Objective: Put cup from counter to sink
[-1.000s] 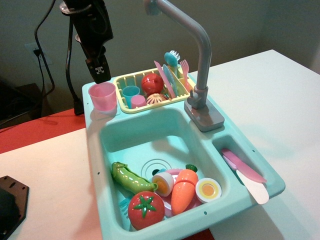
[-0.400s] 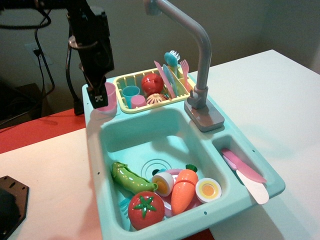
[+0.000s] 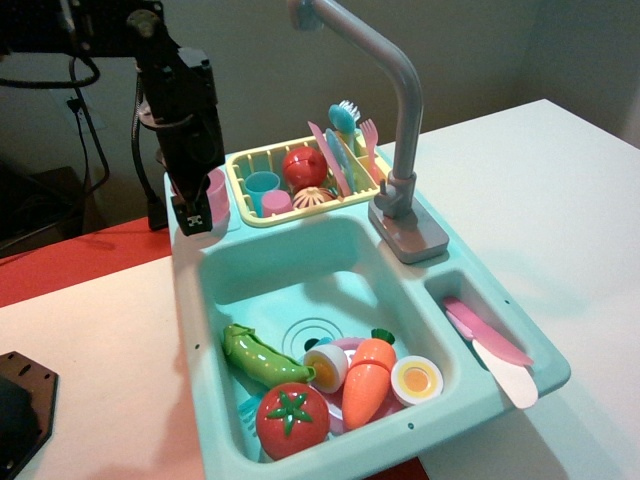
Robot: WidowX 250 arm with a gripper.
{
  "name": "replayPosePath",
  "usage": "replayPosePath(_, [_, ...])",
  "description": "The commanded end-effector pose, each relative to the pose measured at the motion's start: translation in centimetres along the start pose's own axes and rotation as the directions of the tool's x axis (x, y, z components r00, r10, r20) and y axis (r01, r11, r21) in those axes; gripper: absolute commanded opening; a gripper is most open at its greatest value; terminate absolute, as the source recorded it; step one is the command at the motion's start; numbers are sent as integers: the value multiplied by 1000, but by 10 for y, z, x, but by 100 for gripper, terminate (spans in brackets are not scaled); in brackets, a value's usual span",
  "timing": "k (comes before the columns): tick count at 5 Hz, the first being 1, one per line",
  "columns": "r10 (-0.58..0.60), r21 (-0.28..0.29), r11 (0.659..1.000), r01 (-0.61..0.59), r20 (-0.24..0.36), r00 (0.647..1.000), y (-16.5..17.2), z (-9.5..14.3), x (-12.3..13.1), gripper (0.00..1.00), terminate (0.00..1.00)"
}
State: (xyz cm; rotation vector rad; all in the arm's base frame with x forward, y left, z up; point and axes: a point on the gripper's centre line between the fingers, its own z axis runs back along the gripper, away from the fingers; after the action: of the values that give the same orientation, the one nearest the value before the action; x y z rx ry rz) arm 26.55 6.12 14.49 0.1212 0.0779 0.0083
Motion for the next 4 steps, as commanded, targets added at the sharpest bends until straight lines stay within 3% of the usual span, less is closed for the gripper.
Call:
replayPosePath(1, [24, 10, 1000, -25, 82, 996, 2, 17, -2, 0, 0])
replayPosePath(4, [52, 23, 998, -54, 92, 994, 6, 18, 1, 0, 0])
